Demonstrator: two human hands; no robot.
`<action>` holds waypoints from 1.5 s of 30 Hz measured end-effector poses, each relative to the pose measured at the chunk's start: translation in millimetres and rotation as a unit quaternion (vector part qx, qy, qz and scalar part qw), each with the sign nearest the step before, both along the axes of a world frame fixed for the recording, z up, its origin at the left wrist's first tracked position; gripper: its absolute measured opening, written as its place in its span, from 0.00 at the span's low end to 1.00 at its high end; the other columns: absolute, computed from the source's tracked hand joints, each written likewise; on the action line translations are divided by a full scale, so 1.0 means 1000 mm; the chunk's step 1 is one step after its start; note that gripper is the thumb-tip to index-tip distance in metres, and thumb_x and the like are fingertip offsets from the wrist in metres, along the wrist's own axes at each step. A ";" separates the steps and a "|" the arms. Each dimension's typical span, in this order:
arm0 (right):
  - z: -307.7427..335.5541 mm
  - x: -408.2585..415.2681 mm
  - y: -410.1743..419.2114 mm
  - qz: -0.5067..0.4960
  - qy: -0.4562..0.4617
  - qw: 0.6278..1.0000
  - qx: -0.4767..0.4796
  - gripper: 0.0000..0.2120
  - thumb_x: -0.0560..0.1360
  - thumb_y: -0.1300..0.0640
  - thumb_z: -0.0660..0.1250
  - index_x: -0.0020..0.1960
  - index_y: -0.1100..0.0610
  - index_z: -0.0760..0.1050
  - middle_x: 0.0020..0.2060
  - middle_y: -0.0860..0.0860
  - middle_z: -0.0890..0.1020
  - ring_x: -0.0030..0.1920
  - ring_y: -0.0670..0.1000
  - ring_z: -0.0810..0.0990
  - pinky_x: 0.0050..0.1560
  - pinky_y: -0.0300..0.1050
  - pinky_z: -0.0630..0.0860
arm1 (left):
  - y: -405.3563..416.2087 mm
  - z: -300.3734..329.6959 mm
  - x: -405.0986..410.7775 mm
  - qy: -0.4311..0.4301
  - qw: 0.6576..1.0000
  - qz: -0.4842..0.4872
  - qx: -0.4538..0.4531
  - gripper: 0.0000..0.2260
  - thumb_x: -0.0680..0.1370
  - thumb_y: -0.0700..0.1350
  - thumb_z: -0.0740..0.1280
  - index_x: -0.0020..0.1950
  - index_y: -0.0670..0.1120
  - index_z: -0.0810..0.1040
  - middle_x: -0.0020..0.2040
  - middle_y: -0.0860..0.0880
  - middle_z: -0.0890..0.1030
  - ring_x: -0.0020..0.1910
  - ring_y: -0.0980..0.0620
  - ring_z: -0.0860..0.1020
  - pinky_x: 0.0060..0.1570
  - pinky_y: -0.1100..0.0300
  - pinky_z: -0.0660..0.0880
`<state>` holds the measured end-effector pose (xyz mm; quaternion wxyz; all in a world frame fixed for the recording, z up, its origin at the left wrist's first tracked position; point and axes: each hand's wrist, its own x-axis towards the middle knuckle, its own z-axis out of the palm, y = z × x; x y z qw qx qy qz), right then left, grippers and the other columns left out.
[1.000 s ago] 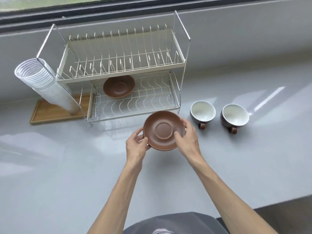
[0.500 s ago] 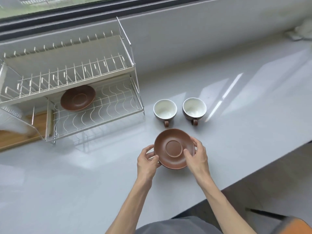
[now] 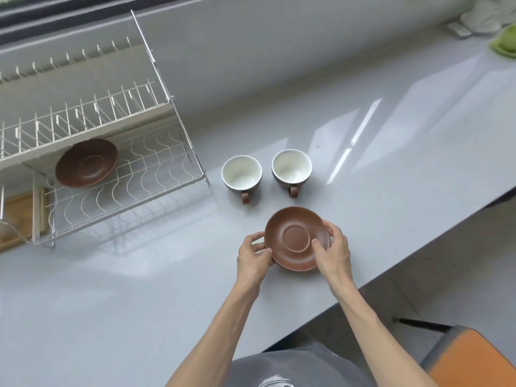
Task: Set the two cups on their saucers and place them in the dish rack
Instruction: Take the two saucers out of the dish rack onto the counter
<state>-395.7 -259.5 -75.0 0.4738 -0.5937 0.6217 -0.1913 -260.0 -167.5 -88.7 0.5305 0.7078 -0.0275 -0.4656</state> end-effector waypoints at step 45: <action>0.070 0.161 0.041 0.409 0.252 0.860 -0.174 0.23 0.79 0.47 0.60 0.72 0.50 0.68 0.70 0.54 0.72 0.69 0.57 0.70 0.65 0.51 0.68 | 0.095 0.069 0.162 -0.304 0.875 -0.320 0.201 0.20 0.82 0.55 0.60 0.74 0.56 0.70 0.71 0.48 0.75 0.67 0.48 0.75 0.63 0.56 0.70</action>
